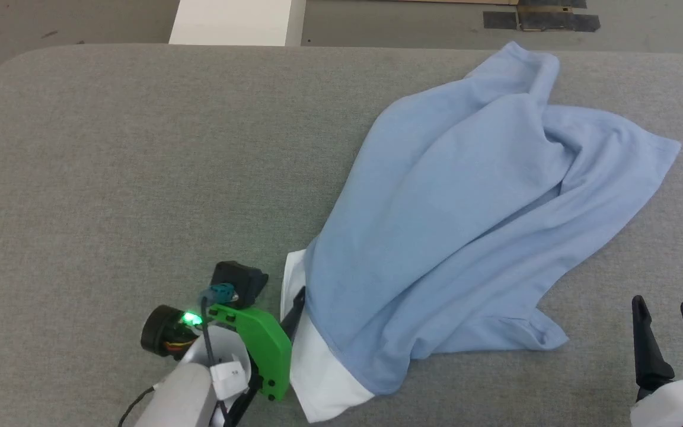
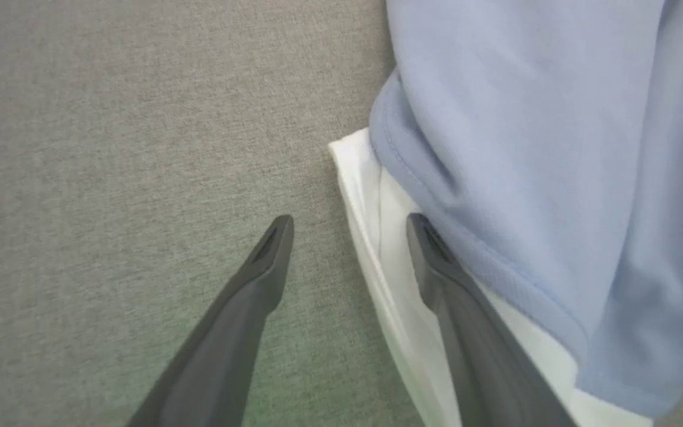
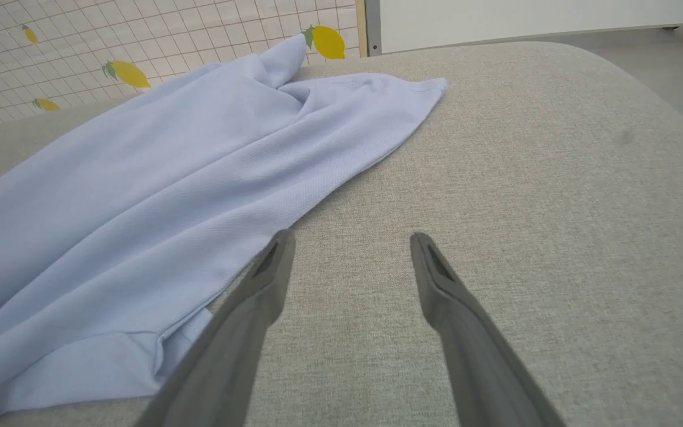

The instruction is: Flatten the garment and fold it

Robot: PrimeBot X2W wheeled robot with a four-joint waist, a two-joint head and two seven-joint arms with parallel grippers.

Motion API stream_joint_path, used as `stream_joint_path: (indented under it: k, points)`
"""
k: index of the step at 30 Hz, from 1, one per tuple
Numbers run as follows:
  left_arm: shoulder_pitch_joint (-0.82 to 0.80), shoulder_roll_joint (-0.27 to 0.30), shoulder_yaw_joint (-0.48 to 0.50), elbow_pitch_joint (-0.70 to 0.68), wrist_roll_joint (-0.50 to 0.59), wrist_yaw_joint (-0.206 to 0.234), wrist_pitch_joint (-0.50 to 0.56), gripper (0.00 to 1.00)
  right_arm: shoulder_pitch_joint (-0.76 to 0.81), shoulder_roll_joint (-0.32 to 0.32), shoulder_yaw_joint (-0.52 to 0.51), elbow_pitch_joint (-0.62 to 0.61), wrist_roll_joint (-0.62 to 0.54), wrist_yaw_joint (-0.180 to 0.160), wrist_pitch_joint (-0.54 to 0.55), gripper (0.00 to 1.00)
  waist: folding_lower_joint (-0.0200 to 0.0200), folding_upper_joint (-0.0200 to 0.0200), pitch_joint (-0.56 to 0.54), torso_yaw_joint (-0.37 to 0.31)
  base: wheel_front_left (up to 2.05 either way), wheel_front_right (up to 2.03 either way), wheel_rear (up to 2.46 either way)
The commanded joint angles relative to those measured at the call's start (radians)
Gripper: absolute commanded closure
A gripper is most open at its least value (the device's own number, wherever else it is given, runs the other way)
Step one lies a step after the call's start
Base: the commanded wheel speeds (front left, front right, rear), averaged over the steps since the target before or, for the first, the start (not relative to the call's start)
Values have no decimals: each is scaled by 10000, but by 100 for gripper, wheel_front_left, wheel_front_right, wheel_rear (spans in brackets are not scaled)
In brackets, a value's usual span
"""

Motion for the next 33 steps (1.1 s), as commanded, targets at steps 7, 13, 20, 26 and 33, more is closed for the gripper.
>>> stream_joint_path:
  k: [7, 13, 20, 26, 33]
  points:
    - [-426, -91, -353, 580, -260, -254, 61, 100, -195, 6, 23, 170, -58, -15, 15, 0, 0, 0, -110, -51, 0, 0, 0]
    - [-566, -195, 682, 207, -658, 486, -987, 100, -84, 6, 19, 258, -57, -15, 45, 0, 0, 0, -451, 84, 0, 0, 0]
    - [771, 114, 2155, -2125, -1019, 1820, -1478, 100, 125, 7, -23, 244, -60, -15, 94, 0, 0, 0, -658, 354, 0, 0, 0]
    - [3791, -142, 2670, -3709, -1510, 2885, -911, 100, 314, 7, -3, 372, 7, -15, 170, 0, 0, 0, -729, 629, 0, 0, 0]
    - [5517, -616, 1783, -3868, -2288, 2610, -28, 100, 391, 7, -7, 466, -49, -15, 264, 0, 0, 0, -812, 999, 0, 0, 0]
